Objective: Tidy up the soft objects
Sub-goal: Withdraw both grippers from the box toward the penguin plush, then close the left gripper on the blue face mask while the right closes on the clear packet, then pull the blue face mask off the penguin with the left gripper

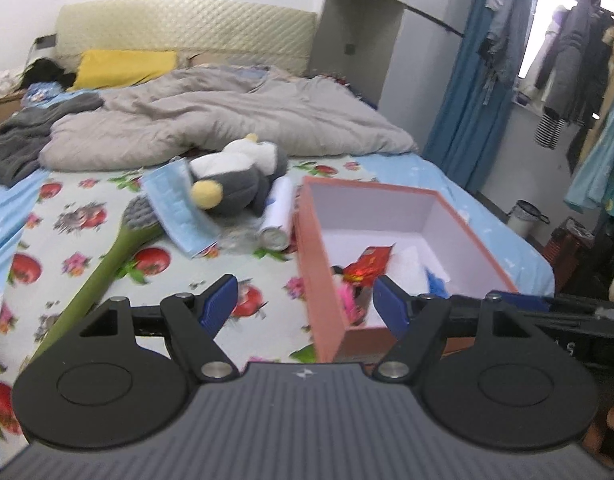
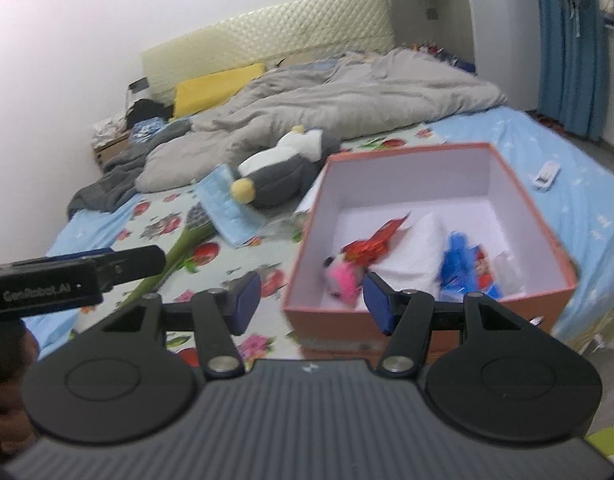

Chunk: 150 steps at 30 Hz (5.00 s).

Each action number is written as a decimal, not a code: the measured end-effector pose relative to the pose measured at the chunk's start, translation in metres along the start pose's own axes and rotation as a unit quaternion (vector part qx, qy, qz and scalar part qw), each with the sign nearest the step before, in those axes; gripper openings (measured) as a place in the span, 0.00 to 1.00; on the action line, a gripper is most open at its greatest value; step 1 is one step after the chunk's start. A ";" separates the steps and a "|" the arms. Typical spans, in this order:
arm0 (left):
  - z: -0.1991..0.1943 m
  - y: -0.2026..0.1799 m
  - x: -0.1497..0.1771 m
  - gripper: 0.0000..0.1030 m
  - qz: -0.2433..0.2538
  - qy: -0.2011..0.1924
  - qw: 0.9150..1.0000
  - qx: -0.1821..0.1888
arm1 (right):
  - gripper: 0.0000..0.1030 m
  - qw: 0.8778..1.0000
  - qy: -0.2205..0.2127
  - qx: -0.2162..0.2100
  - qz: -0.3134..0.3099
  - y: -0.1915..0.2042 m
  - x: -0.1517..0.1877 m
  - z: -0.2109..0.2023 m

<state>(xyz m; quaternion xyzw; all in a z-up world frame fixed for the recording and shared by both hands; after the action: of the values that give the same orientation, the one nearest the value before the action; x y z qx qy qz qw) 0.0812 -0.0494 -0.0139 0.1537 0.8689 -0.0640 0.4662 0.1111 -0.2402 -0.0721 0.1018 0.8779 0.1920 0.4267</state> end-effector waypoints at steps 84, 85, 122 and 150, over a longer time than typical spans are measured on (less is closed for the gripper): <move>0.343 0.271 0.061 0.59 -0.301 0.088 0.949 0.033 | 0.57 0.928 0.273 0.041 -0.251 0.122 -0.048 0.411; 0.345 0.271 0.060 0.59 -0.302 0.086 0.949 0.036 | 0.57 0.929 0.261 0.044 -0.258 0.125 -0.047 0.411; 0.268 0.235 0.052 0.01 -0.291 0.078 0.951 0.062 | 0.05 0.953 0.223 0.036 -0.199 0.136 -0.040 0.336; 0.117 0.140 0.137 0.01 -0.263 0.125 0.953 0.085 | 0.06 0.966 0.194 0.010 -0.169 0.091 0.070 0.181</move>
<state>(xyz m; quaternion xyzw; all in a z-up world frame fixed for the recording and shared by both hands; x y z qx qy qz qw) 0.1484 0.0811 -0.1879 -0.0340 0.9211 -0.2381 0.3061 0.2115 -0.0883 -0.1850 -0.0831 0.9502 0.1246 0.2734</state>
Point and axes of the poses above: each gripper's, at about its wrist camera, not at the fingertips, and z roughly the way its jaws point, y to its left, x to its underside, the point moved 1 cm from there along z, roughly the way its jaws point, and after that the axes turned 15 degrees about z, right-handed, at the moved point
